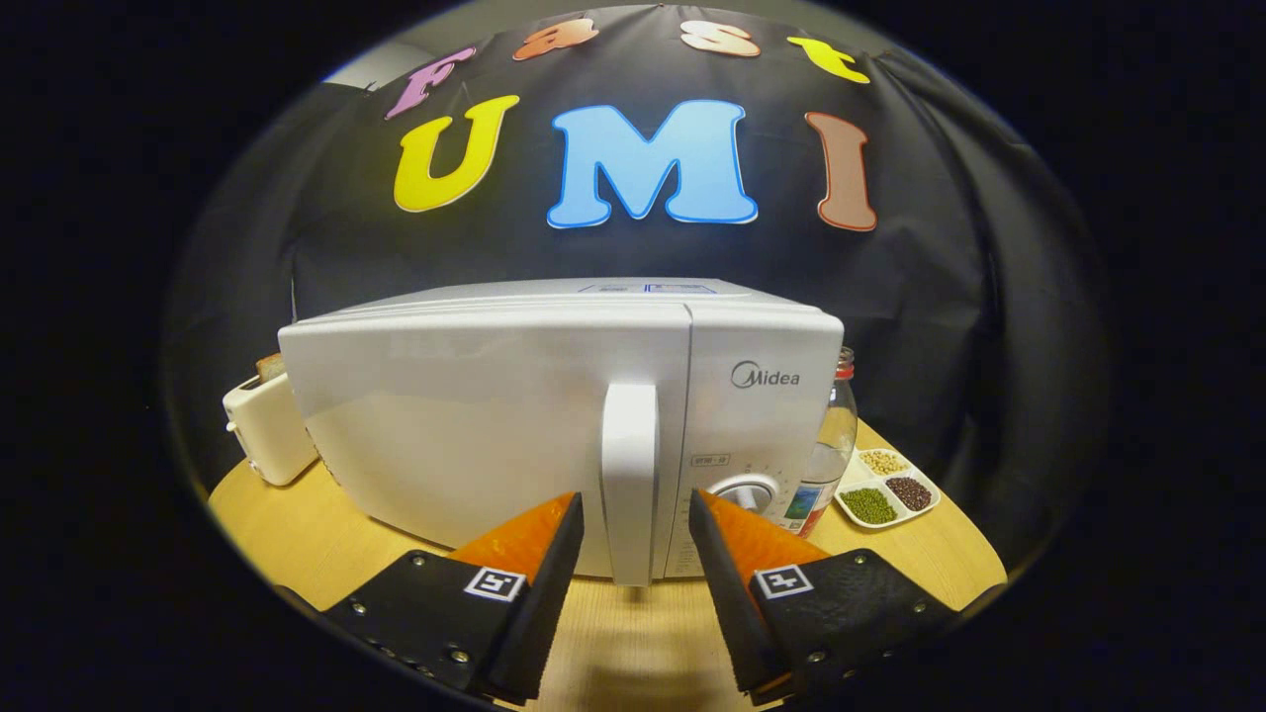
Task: Open the microwave, put the food inside, and close the microwave door.
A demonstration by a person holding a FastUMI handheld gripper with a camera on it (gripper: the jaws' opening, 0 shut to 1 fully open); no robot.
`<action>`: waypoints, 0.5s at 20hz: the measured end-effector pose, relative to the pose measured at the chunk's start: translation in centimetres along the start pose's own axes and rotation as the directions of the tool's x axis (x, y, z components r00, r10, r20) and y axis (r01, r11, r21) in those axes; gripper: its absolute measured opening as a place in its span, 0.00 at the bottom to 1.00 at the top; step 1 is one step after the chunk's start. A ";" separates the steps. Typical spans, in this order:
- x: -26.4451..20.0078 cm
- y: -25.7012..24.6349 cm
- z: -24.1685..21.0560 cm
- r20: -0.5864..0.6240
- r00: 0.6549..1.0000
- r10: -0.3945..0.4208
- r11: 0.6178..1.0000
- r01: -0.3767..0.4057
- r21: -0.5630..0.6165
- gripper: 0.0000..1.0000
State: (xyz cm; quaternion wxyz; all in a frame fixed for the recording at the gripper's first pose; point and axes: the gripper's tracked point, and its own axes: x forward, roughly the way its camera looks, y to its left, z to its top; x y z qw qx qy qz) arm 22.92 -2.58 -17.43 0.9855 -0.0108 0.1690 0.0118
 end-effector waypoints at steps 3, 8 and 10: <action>0.7 -0.3 -0.1 0.000 1.000 -0.013 1.000 0.013 0.007 0.61; 1.7 0.0 -0.2 -0.012 1.000 -0.016 1.000 0.016 0.023 0.29; 1.4 0.3 -0.1 -0.022 1.000 -0.018 1.000 0.018 0.024 0.21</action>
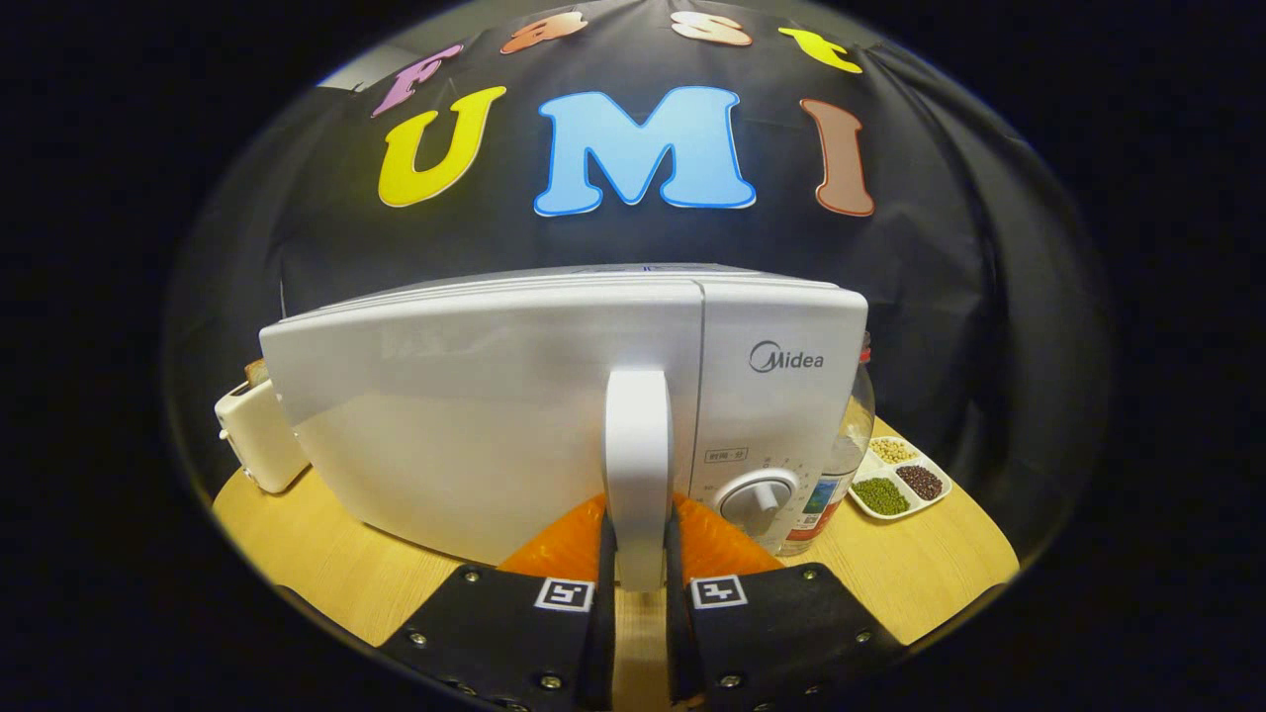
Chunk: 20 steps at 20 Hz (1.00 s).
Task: Open the microwave, put the food inside, and close the microwave door.
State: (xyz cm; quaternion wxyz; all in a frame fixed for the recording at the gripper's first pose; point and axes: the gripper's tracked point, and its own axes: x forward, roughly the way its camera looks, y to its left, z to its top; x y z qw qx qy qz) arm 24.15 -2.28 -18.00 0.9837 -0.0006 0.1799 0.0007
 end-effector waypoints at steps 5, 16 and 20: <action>-0.5 0.2 -0.1 -0.011 1.000 0.024 1.000 -0.024 0.000 0.12; -4.7 1.3 -1.7 0.023 0.999 0.021 0.997 -0.020 -0.072 0.05; -6.5 2.0 -2.4 0.001 1.000 0.020 0.999 -0.020 -0.046 0.05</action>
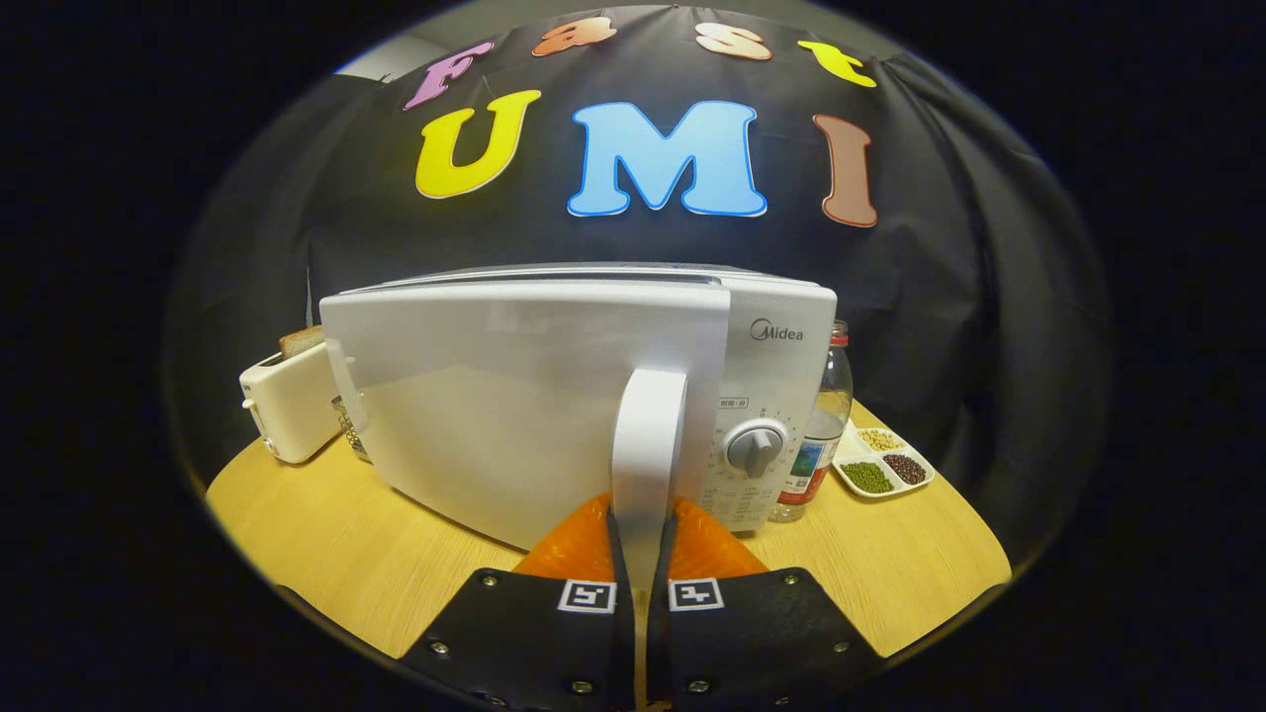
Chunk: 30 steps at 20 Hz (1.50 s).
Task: Open the microwave, put the food inside, and close the microwave door.
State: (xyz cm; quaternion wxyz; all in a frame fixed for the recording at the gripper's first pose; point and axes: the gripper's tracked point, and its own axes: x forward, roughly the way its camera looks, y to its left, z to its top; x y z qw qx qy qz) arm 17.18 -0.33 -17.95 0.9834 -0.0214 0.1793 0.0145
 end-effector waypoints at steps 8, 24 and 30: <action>-5.7 3.8 -2.2 -0.042 0.998 0.056 0.998 -0.055 0.017 0.13; -14.7 14.1 -5.2 -0.089 0.976 0.198 0.976 -0.204 -0.071 0.20; -17.3 18.8 -6.1 -0.103 0.958 0.269 0.957 -0.278 -0.079 0.25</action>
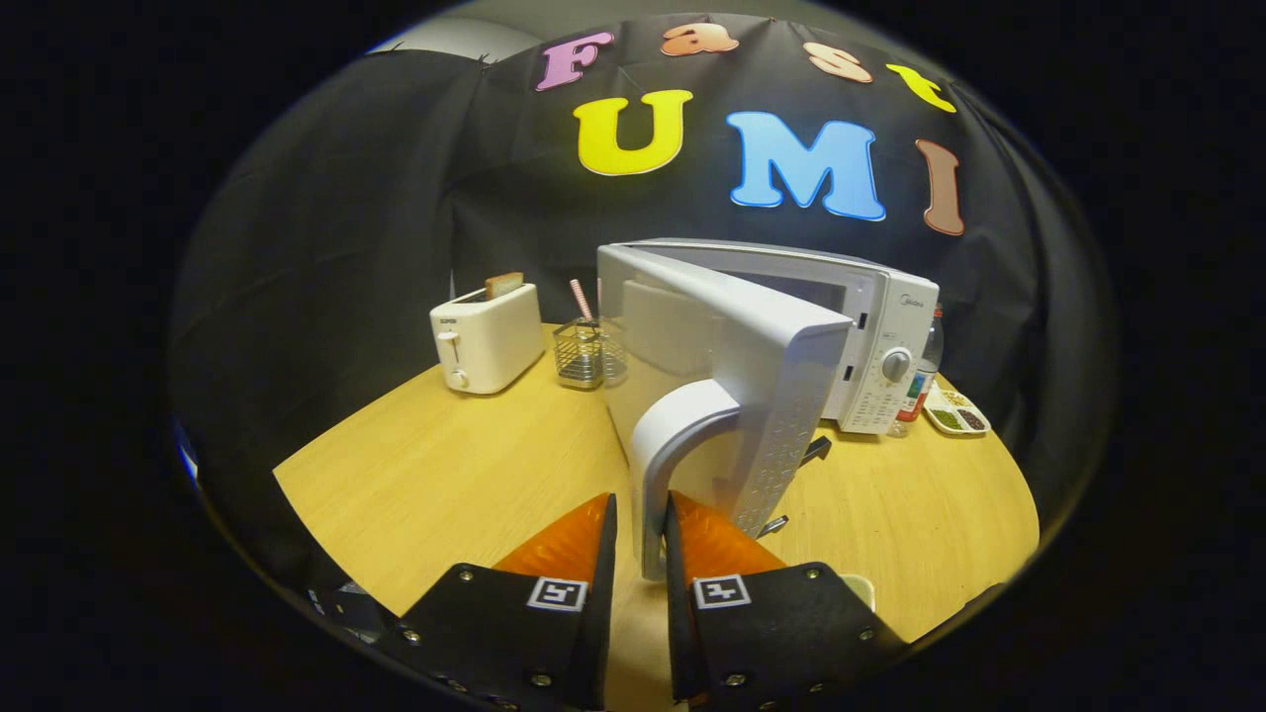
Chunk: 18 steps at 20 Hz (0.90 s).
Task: Open the microwave, put the food inside, and close the microwave door.
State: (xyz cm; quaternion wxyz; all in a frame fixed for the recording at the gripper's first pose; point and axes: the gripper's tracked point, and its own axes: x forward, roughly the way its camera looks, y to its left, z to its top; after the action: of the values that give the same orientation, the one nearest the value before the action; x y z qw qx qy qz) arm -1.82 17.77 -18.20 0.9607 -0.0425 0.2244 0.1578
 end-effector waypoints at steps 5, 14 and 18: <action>-1.9 6.0 -0.6 -0.004 0.993 0.118 0.992 -0.118 -0.039 0.35; -9.5 11.0 2.8 0.132 0.929 0.345 0.939 -0.340 -0.059 0.96; -11.2 7.2 4.9 0.208 0.937 0.279 0.959 -0.283 -0.010 0.96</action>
State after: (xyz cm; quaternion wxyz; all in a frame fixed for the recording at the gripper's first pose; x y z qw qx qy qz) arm -11.62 22.13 -8.85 0.9467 0.0164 0.1286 0.2947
